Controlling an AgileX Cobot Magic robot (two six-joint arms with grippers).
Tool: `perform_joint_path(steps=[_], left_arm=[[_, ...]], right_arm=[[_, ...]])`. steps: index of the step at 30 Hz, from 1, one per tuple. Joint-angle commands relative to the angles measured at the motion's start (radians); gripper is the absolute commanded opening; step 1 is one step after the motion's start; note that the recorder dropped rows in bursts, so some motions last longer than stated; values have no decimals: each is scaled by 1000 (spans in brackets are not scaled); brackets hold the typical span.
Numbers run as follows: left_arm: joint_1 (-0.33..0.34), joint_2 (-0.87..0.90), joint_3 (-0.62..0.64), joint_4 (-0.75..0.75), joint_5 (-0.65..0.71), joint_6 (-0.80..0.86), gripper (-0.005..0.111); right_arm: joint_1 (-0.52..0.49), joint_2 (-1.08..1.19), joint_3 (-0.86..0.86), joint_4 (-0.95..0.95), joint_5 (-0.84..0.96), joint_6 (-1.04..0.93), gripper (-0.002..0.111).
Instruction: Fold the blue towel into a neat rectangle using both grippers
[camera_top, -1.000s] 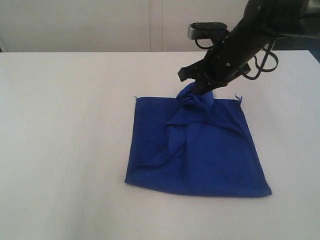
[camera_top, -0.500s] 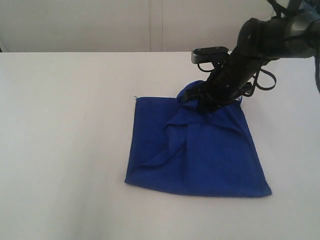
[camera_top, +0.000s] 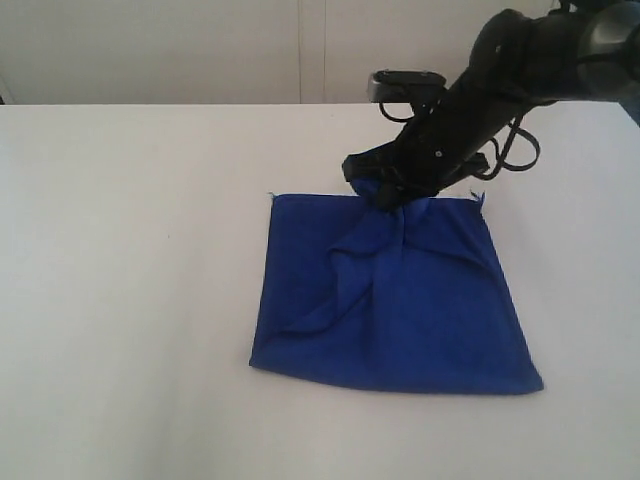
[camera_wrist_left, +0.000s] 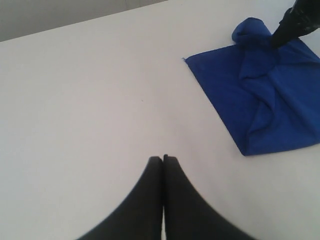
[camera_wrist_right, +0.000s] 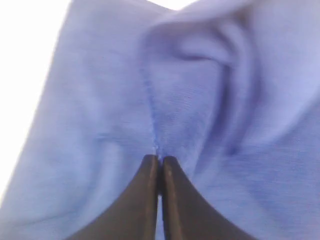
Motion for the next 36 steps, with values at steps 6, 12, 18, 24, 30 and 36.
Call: perform_joint_path(steps=[6, 12, 18, 24, 30, 36], left_arm=[[-7, -5, 5, -2, 4, -1, 0], [-7, -5, 5, -2, 4, -1, 0], [-7, -5, 5, -2, 4, -1, 0], [-7, -5, 5, -2, 4, -1, 0], [-7, -5, 5, -2, 4, -1, 0], [-7, -5, 5, -2, 4, -1, 0]], right_arm=[[187, -11, 5, 91, -36, -41, 0], [198, 69, 3, 91, -98, -32, 16], [161, -39, -25, 85, -42, -30, 33], [-2, -89, -31, 66, -7, -30, 32], [-121, -5, -31, 136, -48, -30, 32], [-185, 122, -31, 341, -114, -65, 37]])
